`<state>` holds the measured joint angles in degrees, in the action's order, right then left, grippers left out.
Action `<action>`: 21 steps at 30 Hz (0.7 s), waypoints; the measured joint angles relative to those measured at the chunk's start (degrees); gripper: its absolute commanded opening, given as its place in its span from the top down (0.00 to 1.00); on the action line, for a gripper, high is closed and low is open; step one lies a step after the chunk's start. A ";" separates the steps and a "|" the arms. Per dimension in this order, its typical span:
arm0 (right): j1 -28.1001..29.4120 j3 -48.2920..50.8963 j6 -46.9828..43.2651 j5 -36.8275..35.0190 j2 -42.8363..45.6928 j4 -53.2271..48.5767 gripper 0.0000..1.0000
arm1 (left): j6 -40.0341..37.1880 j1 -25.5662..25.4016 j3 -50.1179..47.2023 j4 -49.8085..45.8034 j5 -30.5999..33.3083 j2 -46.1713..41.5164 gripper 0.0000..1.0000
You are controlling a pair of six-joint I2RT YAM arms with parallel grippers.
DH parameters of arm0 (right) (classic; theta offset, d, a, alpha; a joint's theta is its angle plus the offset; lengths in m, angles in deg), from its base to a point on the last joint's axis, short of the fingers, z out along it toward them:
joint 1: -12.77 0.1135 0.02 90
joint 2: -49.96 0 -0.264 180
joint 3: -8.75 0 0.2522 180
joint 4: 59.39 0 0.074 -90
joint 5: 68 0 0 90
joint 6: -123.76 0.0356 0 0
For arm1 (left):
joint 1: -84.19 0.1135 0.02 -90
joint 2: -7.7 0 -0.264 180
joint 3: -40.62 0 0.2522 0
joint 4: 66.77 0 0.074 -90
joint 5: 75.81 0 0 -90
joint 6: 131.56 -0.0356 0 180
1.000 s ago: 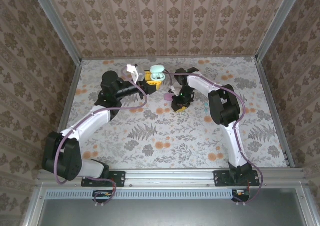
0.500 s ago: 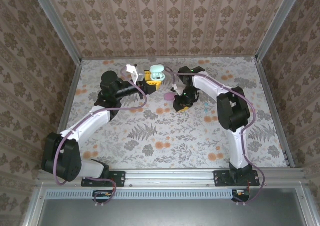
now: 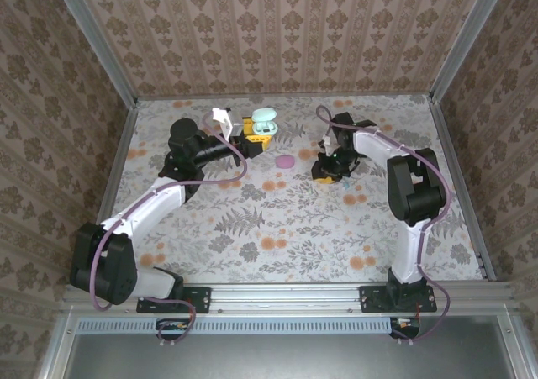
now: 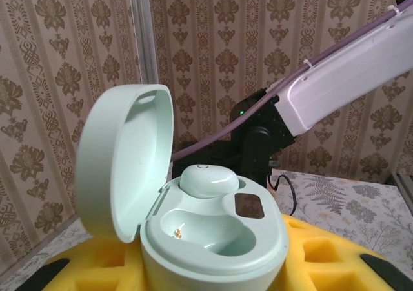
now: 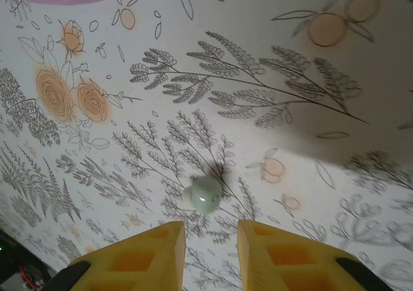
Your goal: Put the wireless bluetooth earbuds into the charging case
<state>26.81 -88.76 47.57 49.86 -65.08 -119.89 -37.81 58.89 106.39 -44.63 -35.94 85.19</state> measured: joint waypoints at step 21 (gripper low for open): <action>1.18 1.01 1.44 4.17 -5.25 1.40 0.67 | 0.00 0.00 0.02 -0.57 0.00 0.00 0.77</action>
<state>27.99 -87.75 49.01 54.03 -70.33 -118.50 -37.81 58.89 106.41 -45.20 -35.94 85.19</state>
